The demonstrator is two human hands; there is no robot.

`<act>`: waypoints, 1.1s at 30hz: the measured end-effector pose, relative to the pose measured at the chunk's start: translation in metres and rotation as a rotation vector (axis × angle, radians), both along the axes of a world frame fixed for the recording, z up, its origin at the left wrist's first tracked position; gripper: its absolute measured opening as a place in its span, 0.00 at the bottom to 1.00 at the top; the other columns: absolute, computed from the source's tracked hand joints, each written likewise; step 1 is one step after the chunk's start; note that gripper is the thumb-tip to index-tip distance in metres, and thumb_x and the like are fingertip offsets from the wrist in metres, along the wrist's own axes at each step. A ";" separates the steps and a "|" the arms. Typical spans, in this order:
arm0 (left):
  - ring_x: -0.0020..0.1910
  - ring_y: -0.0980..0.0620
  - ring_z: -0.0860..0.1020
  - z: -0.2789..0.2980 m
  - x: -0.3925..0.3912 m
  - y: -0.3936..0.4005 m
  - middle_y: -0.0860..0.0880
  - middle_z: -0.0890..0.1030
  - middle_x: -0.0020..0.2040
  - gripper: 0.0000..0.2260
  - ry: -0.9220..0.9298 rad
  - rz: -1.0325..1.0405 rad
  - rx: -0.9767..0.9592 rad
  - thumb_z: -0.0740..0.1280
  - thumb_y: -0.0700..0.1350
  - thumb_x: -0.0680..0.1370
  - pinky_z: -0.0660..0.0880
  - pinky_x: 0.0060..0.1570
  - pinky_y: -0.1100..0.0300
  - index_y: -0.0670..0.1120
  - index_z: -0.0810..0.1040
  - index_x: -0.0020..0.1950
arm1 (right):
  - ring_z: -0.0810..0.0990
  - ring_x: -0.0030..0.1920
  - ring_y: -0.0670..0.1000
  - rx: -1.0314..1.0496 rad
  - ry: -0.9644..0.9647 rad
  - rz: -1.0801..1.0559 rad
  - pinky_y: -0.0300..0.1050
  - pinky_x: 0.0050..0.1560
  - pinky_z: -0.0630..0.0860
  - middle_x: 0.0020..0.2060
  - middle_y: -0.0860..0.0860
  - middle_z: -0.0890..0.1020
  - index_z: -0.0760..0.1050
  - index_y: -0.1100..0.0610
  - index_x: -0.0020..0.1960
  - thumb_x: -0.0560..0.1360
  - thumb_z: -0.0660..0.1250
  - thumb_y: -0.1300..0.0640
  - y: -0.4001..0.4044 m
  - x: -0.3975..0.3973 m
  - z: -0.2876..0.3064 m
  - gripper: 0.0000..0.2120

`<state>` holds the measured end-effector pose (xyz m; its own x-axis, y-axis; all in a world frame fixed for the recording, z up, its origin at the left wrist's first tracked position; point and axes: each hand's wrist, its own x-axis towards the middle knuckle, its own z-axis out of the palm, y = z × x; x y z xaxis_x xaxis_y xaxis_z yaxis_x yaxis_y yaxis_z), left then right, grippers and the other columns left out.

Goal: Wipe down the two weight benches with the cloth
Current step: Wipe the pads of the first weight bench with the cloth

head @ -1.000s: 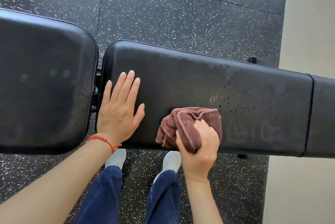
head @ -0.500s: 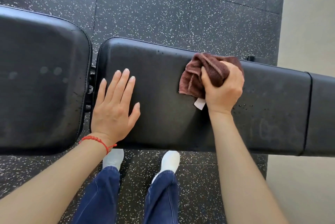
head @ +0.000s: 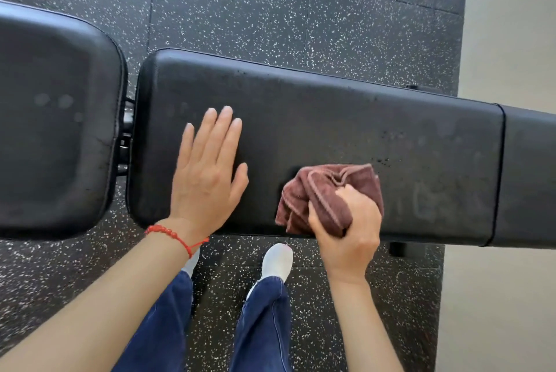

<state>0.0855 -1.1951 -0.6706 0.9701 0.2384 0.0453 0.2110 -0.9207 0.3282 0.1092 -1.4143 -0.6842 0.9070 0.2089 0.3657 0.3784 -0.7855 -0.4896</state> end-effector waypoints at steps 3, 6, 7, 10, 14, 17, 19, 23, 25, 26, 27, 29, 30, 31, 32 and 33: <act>0.72 0.42 0.60 -0.002 0.013 -0.030 0.41 0.65 0.72 0.24 0.023 -0.056 -0.019 0.56 0.45 0.77 0.55 0.70 0.42 0.38 0.65 0.71 | 0.76 0.54 0.54 -0.003 -0.023 0.044 0.48 0.62 0.71 0.48 0.56 0.81 0.75 0.61 0.54 0.71 0.71 0.51 -0.009 -0.007 0.000 0.18; 0.72 0.43 0.61 -0.011 0.017 -0.048 0.42 0.64 0.72 0.24 0.085 -0.085 0.022 0.55 0.47 0.77 0.55 0.70 0.42 0.39 0.65 0.71 | 0.78 0.51 0.55 -0.035 -0.085 0.002 0.52 0.57 0.73 0.45 0.59 0.82 0.78 0.64 0.50 0.71 0.72 0.50 -0.002 0.014 -0.004 0.17; 0.72 0.43 0.61 -0.014 0.016 -0.050 0.43 0.64 0.73 0.24 0.098 -0.090 0.048 0.55 0.47 0.77 0.54 0.70 0.42 0.40 0.65 0.72 | 0.78 0.50 0.55 -0.035 -0.107 -0.021 0.52 0.56 0.74 0.45 0.59 0.82 0.79 0.65 0.49 0.71 0.72 0.50 0.002 0.025 -0.005 0.17; 0.72 0.44 0.60 -0.020 0.015 -0.049 0.43 0.64 0.73 0.23 0.079 -0.092 0.080 0.55 0.47 0.77 0.53 0.71 0.43 0.40 0.65 0.72 | 0.78 0.48 0.55 -0.012 -0.141 -0.091 0.51 0.54 0.74 0.43 0.58 0.82 0.80 0.65 0.46 0.70 0.71 0.50 0.009 0.072 -0.004 0.17; 0.72 0.44 0.61 -0.020 0.016 -0.050 0.43 0.64 0.73 0.24 0.076 -0.081 0.088 0.56 0.48 0.77 0.54 0.71 0.43 0.41 0.66 0.71 | 0.78 0.43 0.57 -0.009 -0.139 -0.122 0.50 0.52 0.72 0.40 0.58 0.82 0.79 0.65 0.45 0.68 0.71 0.50 0.014 0.143 0.000 0.17; 0.72 0.43 0.61 -0.020 0.016 -0.051 0.43 0.64 0.72 0.24 0.081 -0.077 0.104 0.55 0.48 0.77 0.55 0.71 0.42 0.41 0.66 0.71 | 0.75 0.45 0.52 -0.005 -0.112 -0.093 0.48 0.53 0.71 0.40 0.56 0.82 0.79 0.64 0.45 0.68 0.72 0.50 0.012 0.163 0.000 0.16; 0.72 0.43 0.61 -0.020 0.016 -0.050 0.43 0.64 0.72 0.24 0.084 -0.076 0.107 0.55 0.48 0.77 0.54 0.71 0.43 0.41 0.65 0.71 | 0.73 0.44 0.51 0.012 -0.095 -0.077 0.47 0.52 0.71 0.40 0.56 0.82 0.79 0.63 0.45 0.68 0.73 0.51 0.009 0.158 0.000 0.15; 0.72 0.44 0.61 -0.020 0.017 -0.051 0.43 0.65 0.72 0.24 0.062 -0.067 0.106 0.55 0.48 0.77 0.55 0.71 0.42 0.41 0.66 0.71 | 0.76 0.45 0.53 0.021 -0.060 -0.027 0.49 0.52 0.72 0.41 0.56 0.82 0.79 0.63 0.45 0.69 0.71 0.50 -0.008 0.133 0.000 0.15; 0.72 0.43 0.61 -0.022 0.017 -0.051 0.43 0.65 0.72 0.24 0.044 -0.067 0.110 0.55 0.48 0.77 0.55 0.71 0.42 0.41 0.66 0.71 | 0.79 0.45 0.56 0.025 -0.034 -0.004 0.51 0.53 0.74 0.41 0.57 0.82 0.79 0.64 0.45 0.70 0.71 0.51 -0.022 0.114 0.001 0.15; 0.72 0.43 0.61 -0.022 0.016 -0.051 0.43 0.65 0.72 0.24 0.043 -0.070 0.110 0.55 0.48 0.77 0.54 0.71 0.42 0.41 0.66 0.71 | 0.79 0.46 0.56 0.019 -0.024 0.001 0.51 0.53 0.74 0.42 0.57 0.82 0.80 0.64 0.46 0.70 0.72 0.51 -0.030 0.102 0.001 0.15; 0.72 0.43 0.61 -0.023 0.016 -0.051 0.43 0.65 0.72 0.24 0.044 -0.071 0.109 0.55 0.48 0.77 0.54 0.71 0.43 0.41 0.66 0.71 | 0.79 0.47 0.56 0.012 -0.018 0.002 0.51 0.54 0.74 0.42 0.57 0.82 0.80 0.65 0.46 0.70 0.72 0.51 -0.038 0.090 0.001 0.16; 0.72 0.43 0.61 -0.023 0.016 -0.051 0.42 0.64 0.72 0.24 0.042 -0.070 0.108 0.54 0.48 0.77 0.53 0.71 0.43 0.41 0.65 0.71 | 0.78 0.49 0.54 0.011 -0.010 0.001 0.51 0.55 0.74 0.43 0.57 0.82 0.79 0.66 0.47 0.70 0.73 0.52 -0.052 0.068 0.001 0.16; 0.72 0.43 0.60 -0.024 0.016 -0.051 0.42 0.64 0.73 0.24 0.043 -0.071 0.105 0.54 0.48 0.78 0.53 0.71 0.43 0.41 0.65 0.71 | 0.78 0.50 0.53 0.009 -0.005 -0.001 0.51 0.55 0.74 0.43 0.57 0.82 0.79 0.66 0.47 0.70 0.73 0.53 -0.058 0.058 0.001 0.16; 0.72 0.43 0.60 -0.023 0.016 -0.051 0.43 0.64 0.73 0.24 0.048 -0.071 0.100 0.54 0.48 0.78 0.53 0.71 0.43 0.41 0.65 0.71 | 0.78 0.50 0.53 0.001 -0.004 -0.004 0.51 0.56 0.74 0.43 0.57 0.82 0.79 0.66 0.47 0.70 0.73 0.53 -0.063 0.049 0.002 0.16; 0.72 0.43 0.60 -0.023 0.017 -0.051 0.43 0.64 0.73 0.23 0.054 -0.069 0.095 0.54 0.48 0.77 0.53 0.71 0.43 0.41 0.65 0.71 | 0.78 0.51 0.53 -0.010 -0.008 -0.007 0.51 0.56 0.73 0.43 0.58 0.82 0.79 0.66 0.47 0.70 0.72 0.53 -0.067 0.042 0.002 0.16; 0.72 0.43 0.60 -0.022 0.017 -0.051 0.43 0.64 0.73 0.24 0.062 -0.066 0.092 0.54 0.48 0.77 0.53 0.71 0.43 0.41 0.65 0.71 | 0.78 0.51 0.54 -0.020 -0.007 -0.010 0.51 0.57 0.73 0.43 0.58 0.82 0.78 0.66 0.47 0.70 0.72 0.52 -0.070 0.036 0.003 0.17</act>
